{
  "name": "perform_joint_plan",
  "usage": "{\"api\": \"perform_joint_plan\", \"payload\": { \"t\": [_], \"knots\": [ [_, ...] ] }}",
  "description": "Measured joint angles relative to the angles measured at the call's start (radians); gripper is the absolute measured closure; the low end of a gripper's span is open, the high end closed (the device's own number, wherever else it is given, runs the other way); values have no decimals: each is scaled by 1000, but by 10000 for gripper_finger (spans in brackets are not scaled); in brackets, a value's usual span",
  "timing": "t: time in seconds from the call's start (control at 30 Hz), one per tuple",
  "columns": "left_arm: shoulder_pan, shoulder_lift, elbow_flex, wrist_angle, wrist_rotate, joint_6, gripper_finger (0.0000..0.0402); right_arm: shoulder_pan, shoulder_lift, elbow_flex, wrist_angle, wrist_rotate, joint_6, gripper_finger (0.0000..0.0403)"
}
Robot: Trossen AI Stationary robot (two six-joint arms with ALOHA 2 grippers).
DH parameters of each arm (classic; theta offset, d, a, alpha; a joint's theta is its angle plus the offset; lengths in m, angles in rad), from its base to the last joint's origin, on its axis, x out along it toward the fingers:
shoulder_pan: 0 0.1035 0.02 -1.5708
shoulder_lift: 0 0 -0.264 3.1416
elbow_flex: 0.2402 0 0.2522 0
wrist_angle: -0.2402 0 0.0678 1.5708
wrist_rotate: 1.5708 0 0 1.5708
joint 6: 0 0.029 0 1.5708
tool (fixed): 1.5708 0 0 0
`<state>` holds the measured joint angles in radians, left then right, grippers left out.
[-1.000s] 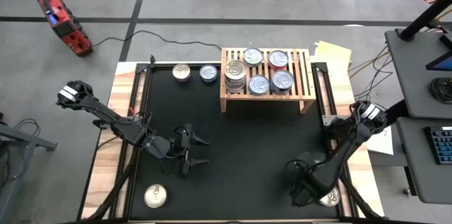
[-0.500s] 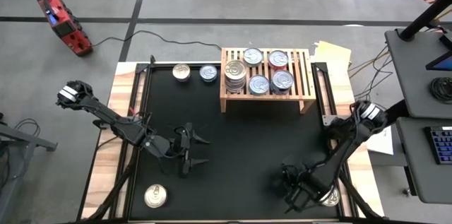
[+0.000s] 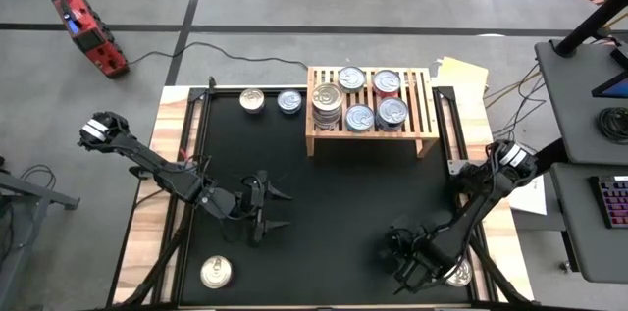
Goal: Stack canned seafood by type on shelf
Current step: Stack the blue tuna can on top of the blue tuna can on the shelf
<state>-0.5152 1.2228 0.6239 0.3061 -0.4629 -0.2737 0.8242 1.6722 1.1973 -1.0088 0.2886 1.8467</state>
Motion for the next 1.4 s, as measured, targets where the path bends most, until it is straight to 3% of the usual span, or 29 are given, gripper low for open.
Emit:
{"api": "perform_joint_plan", "payload": {
  "t": [0.27,0.43,0.53,0.63,0.77,1.0,1.17,1.4],
  "knots": [
    [0,0,0,0,-1,0,107,5,0,113,-91,-13,-56,390],
    [0,0,0,0,-1,0,107,44,2,243,-32,-151,-223,390],
    [0,0,0,0,-1,0,107,71,22,298,-38,-278,-165,390],
    [0,1,0,0,-2,0,107,90,40,314,-48,-324,-71,390],
    [0,1,0,2,-2,12,107,95,45,313,-214,-295,34,390],
    [0,1,0,8,-2,29,107,63,26,310,-476,-102,93,385],
    [0,1,0,8,-1,29,107,-6,13,308,-476,-85,-11,340],
    [0,1,0,8,-1,29,107,-106,11,285,-471,-81,-169,222]
  ]
}}
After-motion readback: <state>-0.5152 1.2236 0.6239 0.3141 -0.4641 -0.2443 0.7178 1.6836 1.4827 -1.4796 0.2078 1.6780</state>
